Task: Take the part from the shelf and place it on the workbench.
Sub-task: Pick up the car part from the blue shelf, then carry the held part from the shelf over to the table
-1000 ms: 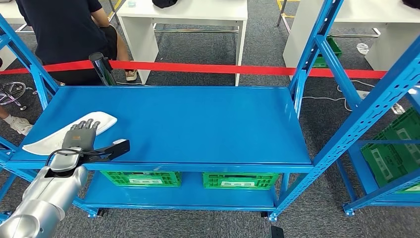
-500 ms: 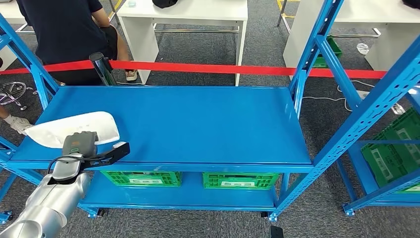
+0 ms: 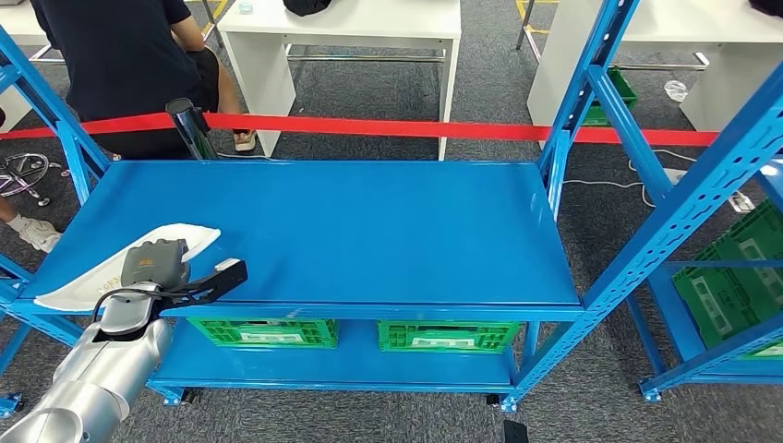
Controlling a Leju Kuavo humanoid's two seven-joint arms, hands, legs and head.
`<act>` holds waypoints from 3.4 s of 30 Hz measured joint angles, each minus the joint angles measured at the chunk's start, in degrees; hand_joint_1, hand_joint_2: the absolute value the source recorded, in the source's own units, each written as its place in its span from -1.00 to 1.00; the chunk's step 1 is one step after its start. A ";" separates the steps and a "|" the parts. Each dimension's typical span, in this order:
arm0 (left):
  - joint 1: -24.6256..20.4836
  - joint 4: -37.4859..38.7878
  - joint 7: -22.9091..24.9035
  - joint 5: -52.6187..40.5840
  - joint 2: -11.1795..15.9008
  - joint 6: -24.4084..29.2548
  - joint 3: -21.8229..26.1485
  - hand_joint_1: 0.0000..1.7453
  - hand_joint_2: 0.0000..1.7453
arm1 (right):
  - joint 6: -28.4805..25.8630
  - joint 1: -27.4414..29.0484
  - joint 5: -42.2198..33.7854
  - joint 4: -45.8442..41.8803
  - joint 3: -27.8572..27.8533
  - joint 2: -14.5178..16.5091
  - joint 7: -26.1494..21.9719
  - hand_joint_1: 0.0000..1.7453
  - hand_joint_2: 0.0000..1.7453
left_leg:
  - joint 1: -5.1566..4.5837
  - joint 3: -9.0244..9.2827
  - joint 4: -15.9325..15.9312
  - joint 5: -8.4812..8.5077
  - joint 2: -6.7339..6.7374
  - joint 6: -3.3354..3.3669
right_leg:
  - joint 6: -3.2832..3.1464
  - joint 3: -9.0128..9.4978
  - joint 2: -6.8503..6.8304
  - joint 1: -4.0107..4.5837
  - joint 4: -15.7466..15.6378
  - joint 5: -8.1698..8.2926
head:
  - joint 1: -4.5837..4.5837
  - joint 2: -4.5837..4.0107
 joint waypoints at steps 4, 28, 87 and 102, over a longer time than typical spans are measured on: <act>0.00 -0.01 -1.65 0.62 -0.15 1.42 0.53 1.00 1.00 | -0.01 0.00 0.01 0.00 -0.05 0.00 -0.13 -1.00 -1.00 | 0.00 -0.01 0.00 0.00 -0.01 0.00 | 0.00 -0.01 0.00 0.00 0.00 0.00 | -0.01 0.00; -1.61 -3.33 -6.68 2.25 -4.01 14.51 3.23 1.00 1.00 | -0.07 -0.03 1.04 0.00 -1.03 -0.02 -0.54 -1.00 -1.00 | 0.00 -0.07 0.02 0.00 0.00 0.01 | 0.01 -0.06 0.01 -0.01 -0.02 0.00 | 0.01 0.00; -4.11 -16.42 -18.90 9.58 -8.28 6.24 -1.14 1.00 1.00 | -0.93 -0.79 -0.19 0.02 -4.58 -1.05 -2.99 -1.00 -1.00 | 0.64 -4.58 1.18 3.81 2.03 -0.92 | 1.61 3.01 -0.36 -0.65 1.23 -3.96 | 0.74 0.00; -5.95 -15.12 -18.68 11.17 -8.33 6.64 -1.31 1.00 1.00 | -1.62 -1.03 0.01 0.02 -5.17 -1.07 -3.24 -1.00 -1.00 | 0.75 5.62 0.12 -5.60 1.79 -1.45 | 1.90 -5.57 -1.29 -1.09 -0.07 5.84 | 0.58 0.00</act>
